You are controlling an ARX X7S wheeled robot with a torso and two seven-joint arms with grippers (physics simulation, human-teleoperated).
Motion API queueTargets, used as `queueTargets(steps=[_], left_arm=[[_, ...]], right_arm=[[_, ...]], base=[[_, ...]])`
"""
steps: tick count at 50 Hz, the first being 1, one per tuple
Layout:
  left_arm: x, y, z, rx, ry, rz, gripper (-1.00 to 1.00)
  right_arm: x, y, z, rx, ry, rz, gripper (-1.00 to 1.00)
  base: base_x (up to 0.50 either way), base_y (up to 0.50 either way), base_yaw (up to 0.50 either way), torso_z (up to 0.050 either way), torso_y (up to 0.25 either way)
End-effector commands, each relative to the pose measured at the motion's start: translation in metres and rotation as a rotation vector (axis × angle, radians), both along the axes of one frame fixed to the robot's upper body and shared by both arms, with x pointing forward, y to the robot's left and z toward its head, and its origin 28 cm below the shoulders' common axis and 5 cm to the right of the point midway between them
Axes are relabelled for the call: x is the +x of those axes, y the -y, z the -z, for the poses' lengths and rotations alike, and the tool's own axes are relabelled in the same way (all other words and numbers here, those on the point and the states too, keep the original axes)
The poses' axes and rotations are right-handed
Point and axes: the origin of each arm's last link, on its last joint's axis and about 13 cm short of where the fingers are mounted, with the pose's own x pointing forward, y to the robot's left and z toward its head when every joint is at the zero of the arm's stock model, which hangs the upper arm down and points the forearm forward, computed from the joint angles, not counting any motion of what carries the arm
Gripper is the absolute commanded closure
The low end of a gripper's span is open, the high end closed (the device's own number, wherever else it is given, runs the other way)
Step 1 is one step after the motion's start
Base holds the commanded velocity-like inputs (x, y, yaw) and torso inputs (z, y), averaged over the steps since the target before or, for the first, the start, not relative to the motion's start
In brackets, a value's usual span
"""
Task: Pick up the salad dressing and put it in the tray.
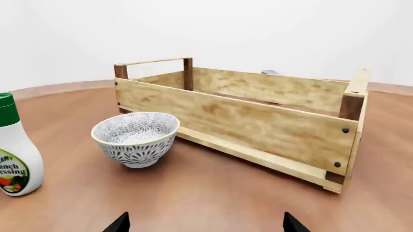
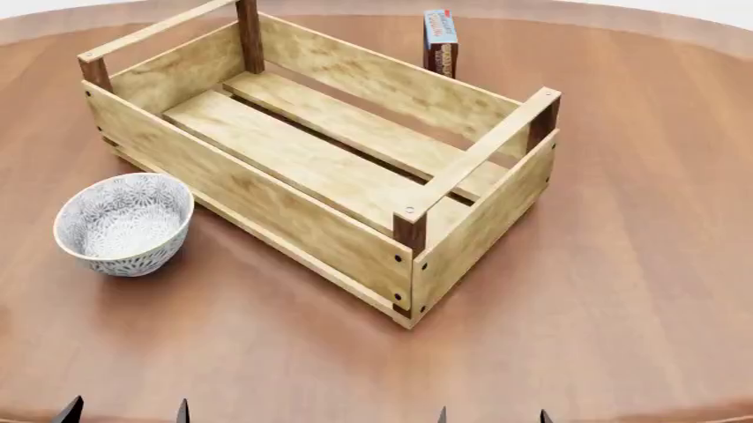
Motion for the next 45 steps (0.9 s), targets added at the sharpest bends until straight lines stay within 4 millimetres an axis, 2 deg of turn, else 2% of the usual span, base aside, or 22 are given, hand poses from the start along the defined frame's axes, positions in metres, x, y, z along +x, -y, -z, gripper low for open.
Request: queueTargets(steps=[1, 28, 45], left_arm=[[0.0001, -0.0001, -0.0001, -0.001, -0.003, -0.001, -1.00], [0.0003, -0.0002, -0.0008, 0.000, -0.008, -0.006, -1.00], [0.0002, -0.0002, 0.0000, -0.002, -0.011, -0.009, -1.00]], right_arm=[[0.0002, -0.0008, 0.0004, 0.007, 0.001, -0.008, -1.00], [0.0000, -0.0003, -0.0005, 0.015, 0.003, -0.006, -1.00], [-0.0010, -0.0004, -0.0006, 0.013, 0.015, -0.010, -1.00]], base=[[0.00, 0.00, 0.00, 0.000, 0.000], [0.00, 0.00, 0.00, 0.000, 0.000], [0.00, 0.49, 0.00, 0.000, 0.000]])
